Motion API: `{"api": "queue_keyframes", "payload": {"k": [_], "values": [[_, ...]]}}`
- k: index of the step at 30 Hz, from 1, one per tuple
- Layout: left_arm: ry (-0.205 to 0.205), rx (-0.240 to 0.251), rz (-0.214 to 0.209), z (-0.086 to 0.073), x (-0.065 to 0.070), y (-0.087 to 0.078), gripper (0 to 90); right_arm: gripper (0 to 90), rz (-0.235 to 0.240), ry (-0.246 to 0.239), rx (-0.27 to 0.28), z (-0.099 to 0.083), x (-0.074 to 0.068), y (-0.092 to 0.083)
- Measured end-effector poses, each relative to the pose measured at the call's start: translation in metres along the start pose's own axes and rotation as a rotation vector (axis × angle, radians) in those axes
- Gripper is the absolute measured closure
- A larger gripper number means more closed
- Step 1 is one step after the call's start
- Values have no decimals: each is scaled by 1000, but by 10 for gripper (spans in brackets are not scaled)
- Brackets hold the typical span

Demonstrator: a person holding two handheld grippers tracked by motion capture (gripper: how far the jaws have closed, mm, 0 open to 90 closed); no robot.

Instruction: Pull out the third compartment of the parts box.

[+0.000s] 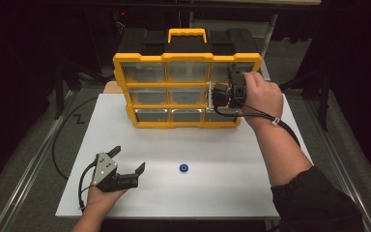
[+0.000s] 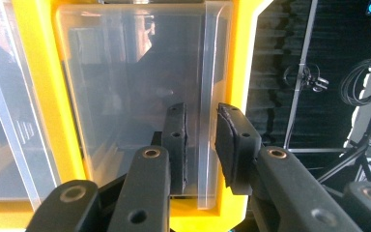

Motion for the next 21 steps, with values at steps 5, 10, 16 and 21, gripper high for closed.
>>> {"api": "queue_keyframes", "payload": {"k": [5,10,16,21], "values": [[1,-2,0,0,0,0,23,800,-22,20,1,0,-1,0],[1,0,1,0,0,0,23,836,-43,32,-3,1,-1,0],[2,1,-1,0,0,-1,23,841,-49,37,-5,1,-1,0],[0,-1,-3,0,0,-1,23,820,-58,38,2,0,0,-2]]}}
Point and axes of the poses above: each handheld gripper's, and its own axes: y roughly forward along the jaws, z roughly out of its top, x roughly to its right, the point moved 6 cm from there along y, roughly forward along the jaws, and after that the axes turned 10 degrees about y, right-handed, at the moved point
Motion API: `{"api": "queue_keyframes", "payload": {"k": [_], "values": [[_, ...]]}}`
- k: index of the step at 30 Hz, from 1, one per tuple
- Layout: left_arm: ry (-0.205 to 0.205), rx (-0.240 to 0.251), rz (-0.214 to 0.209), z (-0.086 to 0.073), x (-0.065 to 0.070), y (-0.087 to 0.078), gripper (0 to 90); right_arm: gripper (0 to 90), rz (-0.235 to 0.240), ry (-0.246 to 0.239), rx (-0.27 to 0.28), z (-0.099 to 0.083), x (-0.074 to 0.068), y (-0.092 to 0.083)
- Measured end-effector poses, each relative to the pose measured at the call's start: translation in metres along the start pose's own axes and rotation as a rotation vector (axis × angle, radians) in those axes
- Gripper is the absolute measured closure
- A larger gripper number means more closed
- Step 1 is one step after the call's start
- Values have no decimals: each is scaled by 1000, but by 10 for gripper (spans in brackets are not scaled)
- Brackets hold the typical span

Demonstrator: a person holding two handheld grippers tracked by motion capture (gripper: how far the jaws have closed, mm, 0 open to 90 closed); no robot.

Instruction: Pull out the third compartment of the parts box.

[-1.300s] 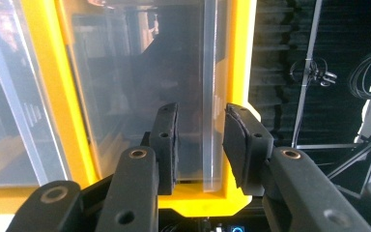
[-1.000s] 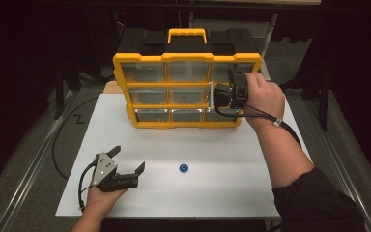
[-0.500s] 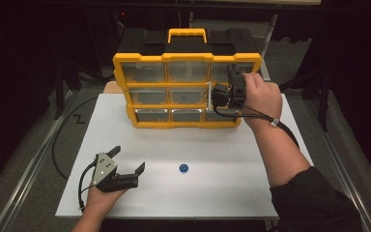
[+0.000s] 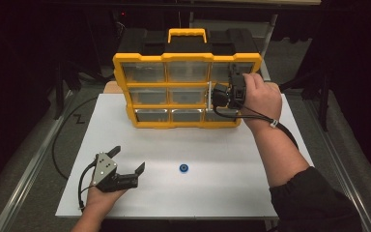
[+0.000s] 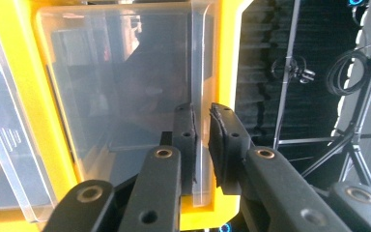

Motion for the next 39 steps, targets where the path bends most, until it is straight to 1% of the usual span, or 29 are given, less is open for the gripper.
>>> {"api": "queue_keyframes", "payload": {"k": [1,2,3,5,14,20,22,25,28,30,32,34,39], "values": [[0,0,0,0,0,0,23,812,-4,4,1,0,0,-1],[-1,1,1,0,0,0,23,775,-8,5,3,0,0,-1],[0,1,1,0,0,0,23,762,-20,12,4,0,1,-2],[2,1,2,0,1,0,23,761,-10,16,4,0,3,-2],[2,-1,4,0,0,0,23,744,-15,19,8,-1,3,-5],[2,-1,6,0,0,0,23,743,-2,23,4,-2,5,-9],[3,-2,6,0,1,0,23,743,-6,9,11,-2,5,-12],[4,-1,4,0,1,0,23,723,8,2,28,-2,4,-14],[4,-1,5,0,1,0,23,703,24,4,21,-3,3,-15],[1,1,7,0,1,0,23,692,34,-8,15,-4,3,-14],[1,1,5,0,1,0,23,692,35,-8,13,-5,3,-12],[0,-1,7,0,0,0,23,693,47,-11,-3,-6,3,-9],[-1,1,8,0,0,-1,23,718,69,-19,-12,-8,4,-5]]}}
Point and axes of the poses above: each handheld gripper's, and its own axes: y roughly forward along the jaws, z roughly out of its top, x roughly to its right, the point moved 6 cm from there along y, roughly forward along the jaws, and after that the axes turned 10 degrees about y, right-handed, at the moved point
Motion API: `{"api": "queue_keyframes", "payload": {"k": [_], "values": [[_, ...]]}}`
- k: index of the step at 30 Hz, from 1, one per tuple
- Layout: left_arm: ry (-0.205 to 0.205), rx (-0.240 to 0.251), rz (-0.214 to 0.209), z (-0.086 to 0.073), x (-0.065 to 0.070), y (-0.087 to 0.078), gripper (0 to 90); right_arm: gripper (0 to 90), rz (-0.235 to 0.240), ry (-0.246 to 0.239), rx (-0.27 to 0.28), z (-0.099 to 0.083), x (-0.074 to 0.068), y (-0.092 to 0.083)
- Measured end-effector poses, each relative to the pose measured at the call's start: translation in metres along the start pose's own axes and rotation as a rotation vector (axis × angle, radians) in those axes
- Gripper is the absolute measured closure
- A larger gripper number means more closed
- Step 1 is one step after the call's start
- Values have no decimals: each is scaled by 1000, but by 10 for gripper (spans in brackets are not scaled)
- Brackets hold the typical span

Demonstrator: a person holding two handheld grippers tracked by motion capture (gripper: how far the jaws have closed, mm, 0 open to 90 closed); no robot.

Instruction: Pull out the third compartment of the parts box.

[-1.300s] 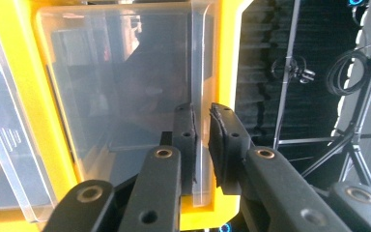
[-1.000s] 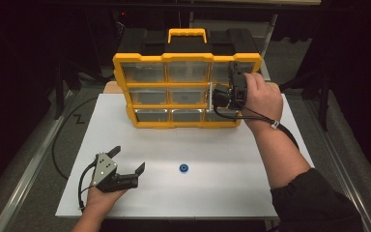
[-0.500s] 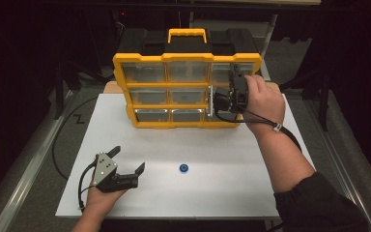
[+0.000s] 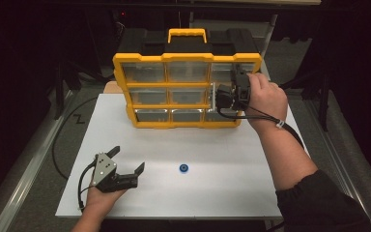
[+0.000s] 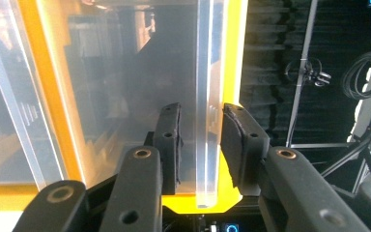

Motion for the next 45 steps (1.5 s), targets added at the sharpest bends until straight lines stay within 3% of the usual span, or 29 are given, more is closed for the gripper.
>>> {"api": "queue_keyframes", "payload": {"k": [11,45], "values": [[-3,3,2,0,0,0,23,800,-8,-16,-1,4,3,0],[1,2,-2,0,1,1,23,808,-6,-9,17,0,3,-27]]}}
Point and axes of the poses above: each handheld gripper's, and its own axes: y roughly forward along the jaws, z roughly out of its top, x roughly to its right, the point moved 6 cm from there along y, roughly forward along the jaws, and after that the axes turned 10 degrees about y, right-handed, at the moved point
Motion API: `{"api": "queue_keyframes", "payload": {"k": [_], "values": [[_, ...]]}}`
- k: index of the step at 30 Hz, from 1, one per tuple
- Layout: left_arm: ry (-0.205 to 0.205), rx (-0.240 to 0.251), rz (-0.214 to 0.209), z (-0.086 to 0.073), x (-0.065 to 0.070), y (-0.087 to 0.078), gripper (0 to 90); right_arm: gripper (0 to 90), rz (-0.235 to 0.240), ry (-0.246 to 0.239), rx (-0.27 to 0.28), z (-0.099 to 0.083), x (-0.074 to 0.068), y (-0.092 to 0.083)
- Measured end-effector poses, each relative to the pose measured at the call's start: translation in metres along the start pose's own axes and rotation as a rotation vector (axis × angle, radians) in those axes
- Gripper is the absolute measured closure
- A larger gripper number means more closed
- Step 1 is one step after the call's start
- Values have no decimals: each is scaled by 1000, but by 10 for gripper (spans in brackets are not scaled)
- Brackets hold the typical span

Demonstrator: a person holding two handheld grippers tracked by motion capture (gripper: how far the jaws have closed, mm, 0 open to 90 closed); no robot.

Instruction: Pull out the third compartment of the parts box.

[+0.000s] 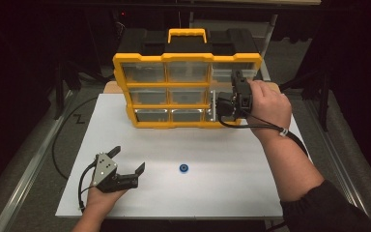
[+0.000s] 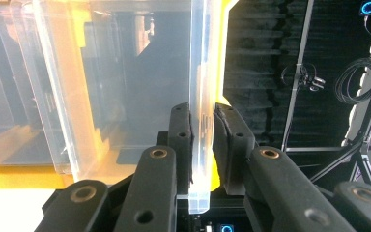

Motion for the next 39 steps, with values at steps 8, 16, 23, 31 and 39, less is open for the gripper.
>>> {"api": "queue_keyframes", "payload": {"k": [8,16,23,31,39], "values": [[5,-3,-4,0,1,1,23,808,-8,1,13,0,0,-8],[9,2,-6,1,1,1,23,808,-8,4,13,-1,-1,-17],[10,3,-7,1,2,1,23,808,-5,4,13,-3,-1,-24],[11,0,-5,1,1,1,23,808,-3,5,16,-3,1,-31],[12,-2,-5,1,1,1,23,807,-5,7,19,-4,0,-36]]}}
Point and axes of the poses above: each handheld gripper's, and its own axes: y roughly forward along the jaws, z roughly out of its top, x roughly to its right, the point moved 6 cm from there along y, roughly forward along the jaws, and after that the axes turned 10 degrees about y, right-handed, at the moved point
